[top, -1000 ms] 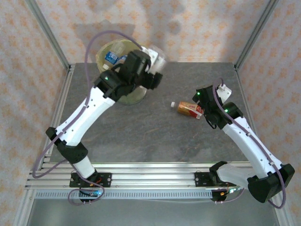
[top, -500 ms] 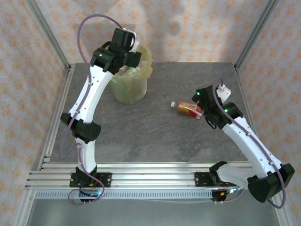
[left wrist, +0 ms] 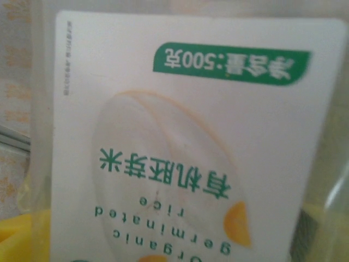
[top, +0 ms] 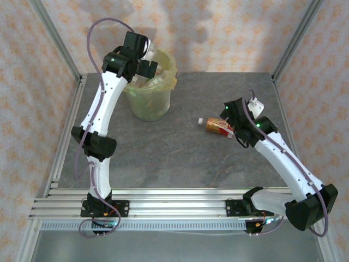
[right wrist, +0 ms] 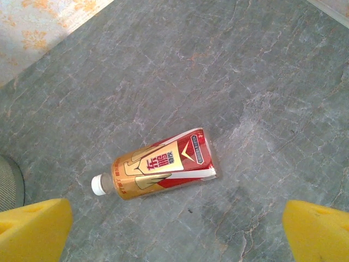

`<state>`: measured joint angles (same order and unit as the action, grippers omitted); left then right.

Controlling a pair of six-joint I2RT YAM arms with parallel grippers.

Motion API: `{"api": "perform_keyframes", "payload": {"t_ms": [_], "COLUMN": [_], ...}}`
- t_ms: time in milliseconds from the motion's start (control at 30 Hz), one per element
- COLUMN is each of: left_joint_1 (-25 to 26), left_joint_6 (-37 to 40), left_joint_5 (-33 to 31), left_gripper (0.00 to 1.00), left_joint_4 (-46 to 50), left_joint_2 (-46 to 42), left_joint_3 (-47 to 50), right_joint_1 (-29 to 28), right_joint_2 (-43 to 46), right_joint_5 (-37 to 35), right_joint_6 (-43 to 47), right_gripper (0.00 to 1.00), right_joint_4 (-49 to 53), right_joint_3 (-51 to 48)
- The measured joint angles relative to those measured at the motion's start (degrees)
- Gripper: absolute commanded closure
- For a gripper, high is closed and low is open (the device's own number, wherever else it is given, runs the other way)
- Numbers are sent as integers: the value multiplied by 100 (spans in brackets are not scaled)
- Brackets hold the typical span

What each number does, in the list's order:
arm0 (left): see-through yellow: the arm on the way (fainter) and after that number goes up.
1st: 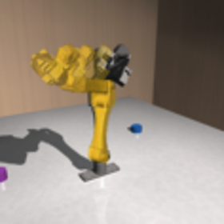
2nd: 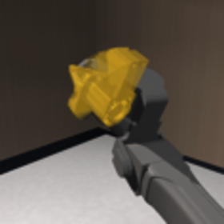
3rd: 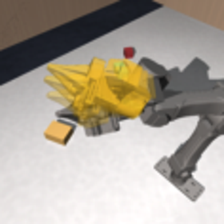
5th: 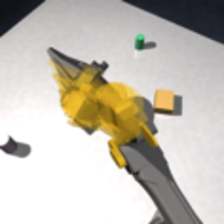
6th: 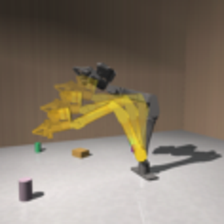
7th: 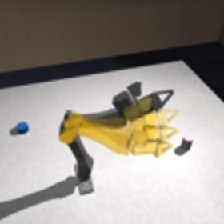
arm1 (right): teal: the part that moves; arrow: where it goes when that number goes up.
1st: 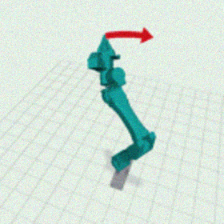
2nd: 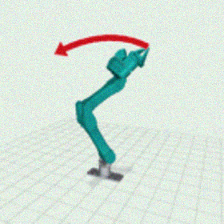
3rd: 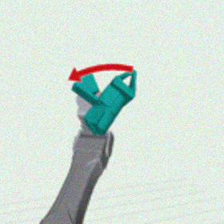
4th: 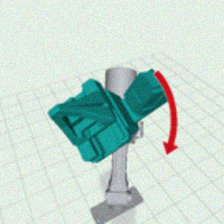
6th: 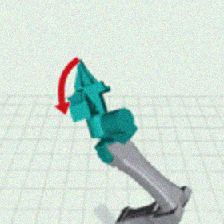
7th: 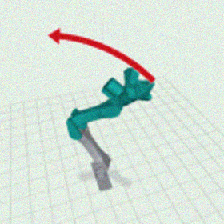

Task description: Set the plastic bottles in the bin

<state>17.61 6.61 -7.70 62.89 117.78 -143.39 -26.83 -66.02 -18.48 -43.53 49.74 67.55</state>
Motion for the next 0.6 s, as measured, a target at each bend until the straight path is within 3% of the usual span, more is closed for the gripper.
{"api": "perform_keyframes", "payload": {"t_ms": [600], "left_joint_1": [-15], "left_joint_6": [48], "left_joint_5": [7], "left_gripper": [0], "left_joint_4": [26], "left_joint_2": [455], "left_joint_3": [-319], "right_joint_1": [0], "right_joint_2": [-173], "right_joint_5": [50], "right_joint_6": [9], "right_gripper": [1], "right_joint_4": [-4], "right_joint_3": [2]}}
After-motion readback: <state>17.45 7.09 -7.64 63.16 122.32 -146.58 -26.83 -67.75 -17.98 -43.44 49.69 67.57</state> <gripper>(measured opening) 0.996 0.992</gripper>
